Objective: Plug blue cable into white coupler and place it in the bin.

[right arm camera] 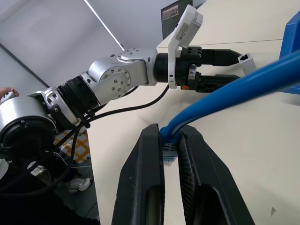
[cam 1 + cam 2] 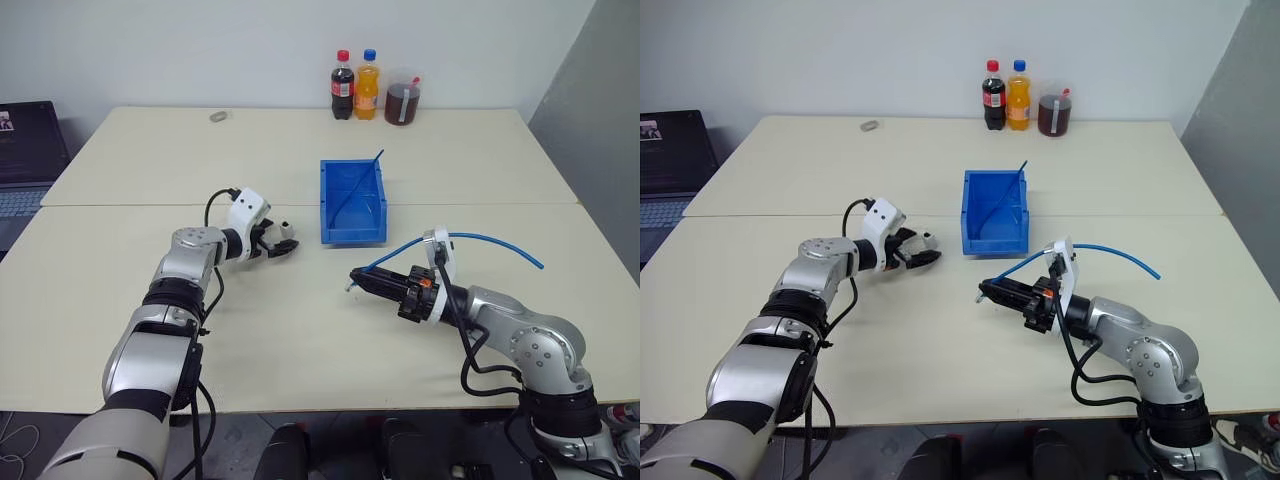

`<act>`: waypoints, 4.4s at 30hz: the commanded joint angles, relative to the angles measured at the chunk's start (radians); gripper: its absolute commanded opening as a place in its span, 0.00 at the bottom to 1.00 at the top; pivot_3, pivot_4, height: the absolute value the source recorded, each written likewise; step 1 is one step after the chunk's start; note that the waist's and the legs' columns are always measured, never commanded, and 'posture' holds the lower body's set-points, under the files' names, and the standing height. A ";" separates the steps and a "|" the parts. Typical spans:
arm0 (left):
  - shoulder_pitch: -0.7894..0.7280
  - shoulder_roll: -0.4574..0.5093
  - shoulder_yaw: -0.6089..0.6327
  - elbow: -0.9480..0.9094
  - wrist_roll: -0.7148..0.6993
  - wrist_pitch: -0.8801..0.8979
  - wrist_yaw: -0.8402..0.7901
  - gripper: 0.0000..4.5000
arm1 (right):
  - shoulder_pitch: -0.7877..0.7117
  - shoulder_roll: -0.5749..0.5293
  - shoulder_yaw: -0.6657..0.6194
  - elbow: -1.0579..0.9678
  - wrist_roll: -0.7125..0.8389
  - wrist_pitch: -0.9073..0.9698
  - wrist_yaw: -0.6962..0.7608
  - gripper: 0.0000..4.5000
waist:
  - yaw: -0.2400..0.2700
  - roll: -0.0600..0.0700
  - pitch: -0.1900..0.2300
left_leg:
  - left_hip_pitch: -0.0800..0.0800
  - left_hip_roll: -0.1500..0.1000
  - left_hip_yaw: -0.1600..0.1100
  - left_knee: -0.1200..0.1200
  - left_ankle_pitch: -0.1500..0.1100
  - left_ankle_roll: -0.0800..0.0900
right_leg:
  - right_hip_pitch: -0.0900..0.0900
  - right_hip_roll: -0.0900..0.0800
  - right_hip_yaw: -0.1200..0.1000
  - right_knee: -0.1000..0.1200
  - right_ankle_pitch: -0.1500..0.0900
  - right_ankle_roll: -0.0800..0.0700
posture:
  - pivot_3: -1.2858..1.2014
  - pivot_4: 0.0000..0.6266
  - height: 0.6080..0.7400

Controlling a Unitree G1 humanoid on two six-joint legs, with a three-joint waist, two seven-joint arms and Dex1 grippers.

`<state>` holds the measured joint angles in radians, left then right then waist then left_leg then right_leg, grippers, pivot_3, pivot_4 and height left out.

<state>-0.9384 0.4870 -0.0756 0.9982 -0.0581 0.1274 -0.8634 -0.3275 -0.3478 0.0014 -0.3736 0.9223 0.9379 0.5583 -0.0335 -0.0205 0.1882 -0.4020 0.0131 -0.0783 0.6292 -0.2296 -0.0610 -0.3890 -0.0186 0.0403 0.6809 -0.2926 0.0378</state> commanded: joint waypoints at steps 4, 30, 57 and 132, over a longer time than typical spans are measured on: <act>-0.051 -0.022 0.017 0.059 0.020 -0.048 0.015 1.00 | -0.001 0.003 -0.017 -0.040 0.020 -0.013 -0.006 0.03 | 0.001 0.000 0.000 | 0.000 0.000 0.000 0.000 0.000 0.000 | 0.000 0.000 0.000 0.000 0.000 0.000 | 0.52 0.24 1.00; -0.077 -0.077 0.056 0.189 0.044 -0.159 0.083 0.18 | 0.026 -0.001 -0.024 -0.065 0.033 -0.010 -0.031 0.03 | 0.000 0.000 0.000 | 0.000 0.000 0.000 0.000 0.000 0.000 | 0.000 0.000 0.000 0.001 0.000 0.000 | 0.52 0.24 1.00; 0.403 0.145 -0.192 -0.742 0.005 -0.050 -0.490 0.18 | 0.053 -0.196 0.215 -0.113 -0.385 -0.351 0.199 0.03 | 0.001 0.000 0.000 | 0.002 0.000 0.000 0.001 0.000 0.000 | 0.002 0.000 0.000 0.002 0.000 0.000 | 0.52 0.24 1.00; 0.397 0.147 -0.249 -0.693 0.013 -0.032 -0.545 0.18 | -0.266 0.046 0.581 0.390 -0.909 -0.630 0.405 0.03 | -0.002 0.001 -0.005 | 0.006 0.000 0.000 0.002 0.000 0.000 | 0.003 0.000 0.001 0.006 0.000 -0.001 | 0.52 0.24 1.00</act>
<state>-0.5612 0.6312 -0.2973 0.3052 -0.0562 0.0830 -1.3894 -0.6063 -0.2843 0.5392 -0.0004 0.0289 0.2996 0.9149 -0.0351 -0.0198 0.1836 -0.3963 0.0135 -0.0786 0.6310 -0.2294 -0.0611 -0.3859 -0.0183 0.0410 0.6868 -0.2926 0.0371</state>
